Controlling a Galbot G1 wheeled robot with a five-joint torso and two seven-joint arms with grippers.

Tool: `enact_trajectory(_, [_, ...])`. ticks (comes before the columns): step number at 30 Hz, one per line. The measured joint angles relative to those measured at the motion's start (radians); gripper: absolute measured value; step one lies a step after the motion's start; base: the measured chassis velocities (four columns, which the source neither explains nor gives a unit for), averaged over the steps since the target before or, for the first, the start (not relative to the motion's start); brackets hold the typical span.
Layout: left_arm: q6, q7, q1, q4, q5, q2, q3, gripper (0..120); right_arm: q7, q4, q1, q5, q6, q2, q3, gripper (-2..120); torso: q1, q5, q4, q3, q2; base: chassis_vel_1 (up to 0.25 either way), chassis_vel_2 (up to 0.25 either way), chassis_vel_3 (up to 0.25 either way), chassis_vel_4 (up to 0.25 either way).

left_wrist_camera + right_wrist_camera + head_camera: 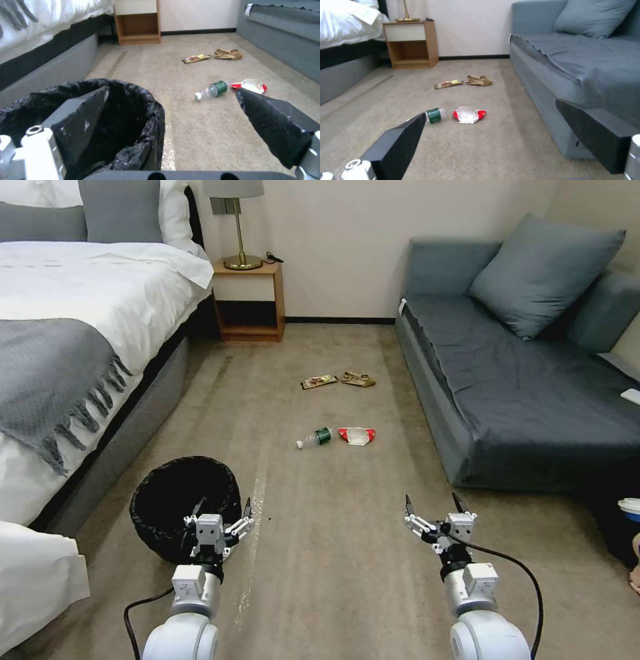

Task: Pick up the trash bin, then pick up the garbage on the floor and place it into the trash bin.

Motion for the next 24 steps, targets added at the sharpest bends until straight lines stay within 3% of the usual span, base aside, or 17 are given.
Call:
enact_trajectory(19, [0.003,-0.001,-0.001,0.000,-0.002,0.001,0.000,100,0.001,0.005,-0.002,0.009,-0.010,-0.002,0.003,100,0.000,0.0002,0.0001,0.000,0.000,0.000,0.000,0.000,0.000])
enact_trajectory(24, [0.084,-0.038,-0.036,-0.022,-0.058,0.027,-0.031,100,0.031,0.088,-0.025,0.120,-0.123,-0.033,0.055,100,0.000,0.0003,0.0000,0.000,0.000,0.000,0.000,0.000,0.000])
